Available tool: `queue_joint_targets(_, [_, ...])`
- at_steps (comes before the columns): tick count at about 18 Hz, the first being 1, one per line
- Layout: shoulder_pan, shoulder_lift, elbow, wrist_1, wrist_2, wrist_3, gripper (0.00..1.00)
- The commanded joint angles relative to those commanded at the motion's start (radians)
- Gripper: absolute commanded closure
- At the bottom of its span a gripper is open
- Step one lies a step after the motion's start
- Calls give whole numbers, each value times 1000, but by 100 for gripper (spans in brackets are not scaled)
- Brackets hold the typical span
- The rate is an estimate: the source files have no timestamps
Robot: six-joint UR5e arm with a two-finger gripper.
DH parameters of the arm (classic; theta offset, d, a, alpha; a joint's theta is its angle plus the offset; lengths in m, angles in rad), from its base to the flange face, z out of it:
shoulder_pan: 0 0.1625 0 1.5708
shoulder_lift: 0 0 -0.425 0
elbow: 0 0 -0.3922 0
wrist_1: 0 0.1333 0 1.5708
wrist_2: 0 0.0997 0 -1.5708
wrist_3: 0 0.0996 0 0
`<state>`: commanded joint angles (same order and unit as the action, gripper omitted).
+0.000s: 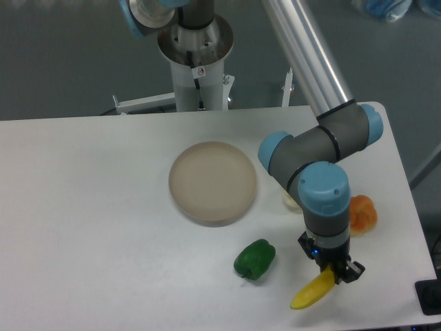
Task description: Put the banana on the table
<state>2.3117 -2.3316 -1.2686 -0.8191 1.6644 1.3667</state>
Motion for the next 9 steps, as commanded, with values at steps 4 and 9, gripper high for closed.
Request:
queue_joint_targets(4, [-2,-35,17,29,-14,-110,71])
queue_joint_targets(9, [-2,-40,17,28,-58,-166,71])
